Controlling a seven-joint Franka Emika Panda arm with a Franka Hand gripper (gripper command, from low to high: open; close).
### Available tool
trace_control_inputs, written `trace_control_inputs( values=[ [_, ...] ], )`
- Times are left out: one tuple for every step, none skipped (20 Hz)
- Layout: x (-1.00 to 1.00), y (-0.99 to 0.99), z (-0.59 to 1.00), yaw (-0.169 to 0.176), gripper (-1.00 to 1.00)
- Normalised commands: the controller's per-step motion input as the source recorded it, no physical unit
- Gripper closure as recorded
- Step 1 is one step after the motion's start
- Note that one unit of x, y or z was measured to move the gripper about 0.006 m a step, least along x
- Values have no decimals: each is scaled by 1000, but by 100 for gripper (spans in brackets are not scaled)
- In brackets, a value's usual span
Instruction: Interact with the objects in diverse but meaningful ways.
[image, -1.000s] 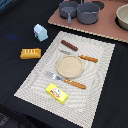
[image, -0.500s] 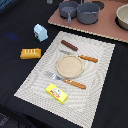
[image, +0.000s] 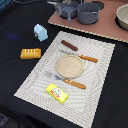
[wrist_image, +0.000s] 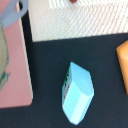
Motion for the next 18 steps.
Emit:
trace_control_inputs(
  values=[
    [291,-57,-366,-48,-100],
    [260,-49,-374,-42,-100],
    [271,-17,-349,-41,-100],
    [277,0,-340,-39,-100],
    [269,-9,-354,-40,-100],
    [257,-3,-369,-41,-100],
    [231,0,-366,-30,-100],
    [157,6,-383,-1,-100],
    [129,57,-409,0,-100],
    [97,0,-429,-11,-100],
    [106,6,-443,-20,-100],
    [120,6,-449,-21,-100],
    [114,0,-454,-24,-100],
    [151,0,-446,-24,-100],
    [140,0,-440,-23,-100],
    [183,0,-431,-25,-100],
    [206,29,-397,-30,-100],
    [191,29,-403,-34,-100]
  ],
)
